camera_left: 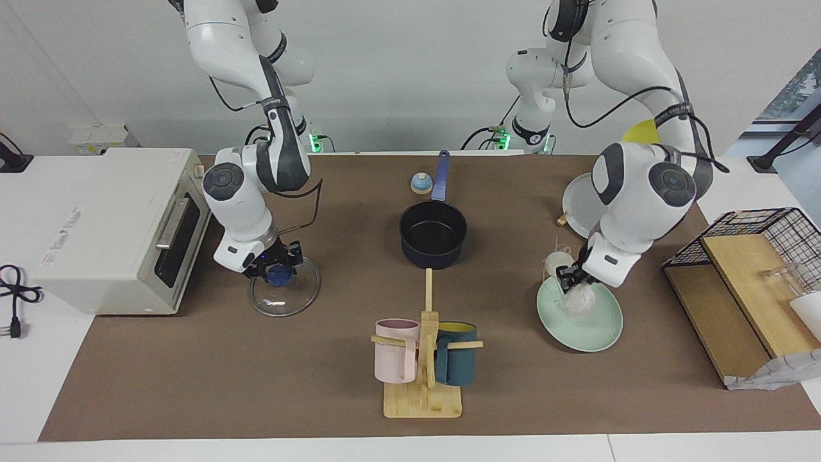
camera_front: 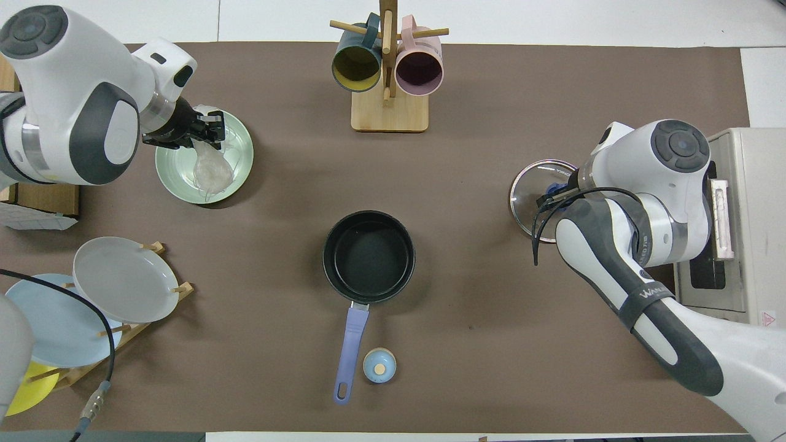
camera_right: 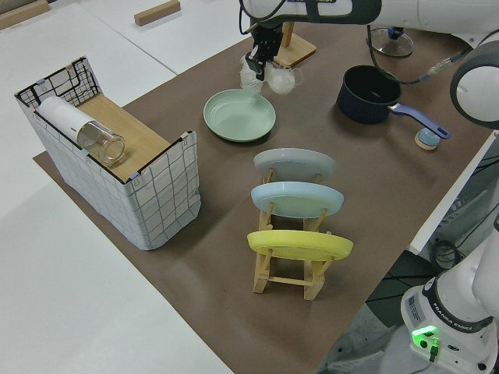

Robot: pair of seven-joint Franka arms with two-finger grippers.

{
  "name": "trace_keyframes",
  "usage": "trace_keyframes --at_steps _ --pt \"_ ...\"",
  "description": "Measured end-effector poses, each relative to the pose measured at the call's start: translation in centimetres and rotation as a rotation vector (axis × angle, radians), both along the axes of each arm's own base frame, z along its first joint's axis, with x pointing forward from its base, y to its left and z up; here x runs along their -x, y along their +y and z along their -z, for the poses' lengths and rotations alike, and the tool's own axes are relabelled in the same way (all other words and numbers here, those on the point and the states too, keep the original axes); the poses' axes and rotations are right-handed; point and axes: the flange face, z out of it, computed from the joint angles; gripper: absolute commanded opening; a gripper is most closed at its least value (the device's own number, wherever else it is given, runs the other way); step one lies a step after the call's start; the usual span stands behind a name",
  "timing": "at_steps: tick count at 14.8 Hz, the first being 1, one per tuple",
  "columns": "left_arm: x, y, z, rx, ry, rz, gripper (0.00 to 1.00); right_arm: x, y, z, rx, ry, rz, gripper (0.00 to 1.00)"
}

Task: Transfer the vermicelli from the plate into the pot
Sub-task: 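Carry the vermicelli over the black pot with the left gripper, then lower the vermicelli into the pot and open the left gripper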

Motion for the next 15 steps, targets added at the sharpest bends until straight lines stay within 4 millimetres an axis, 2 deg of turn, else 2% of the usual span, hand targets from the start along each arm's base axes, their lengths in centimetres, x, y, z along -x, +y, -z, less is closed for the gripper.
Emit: trace_keyframes --at_steps 2,5,7,9,11,15 --pt "2.9 -5.8 -3.9 -0.013 0.047 -0.015 0.0 0.0 0.0 0.0 0.0 -0.001 0.0 0.3" --pt "7.9 -15.3 -5.4 -0.025 0.089 0.002 0.0 -0.4 0.0 -0.9 0.002 0.009 0.0 0.0" --pt "11.0 -19.7 -5.3 -0.029 0.108 0.02 0.0 -0.9 0.0 -2.6 0.006 0.035 -0.001 0.0" --pt "13.1 -21.7 -4.5 -0.029 0.136 0.026 0.0 -1.4 0.1 -5.1 0.01 0.057 -0.003 0.0" --pt "14.7 -22.4 -2.8 -0.022 0.143 0.016 0.0 -1.6 0.1 -7.3 0.014 0.074 -0.003 0.0" --pt "18.1 -23.2 2.8 -0.02 0.134 0.008 0.0 -1.5 0.0 -10.5 0.021 0.111 -0.003 0.0"
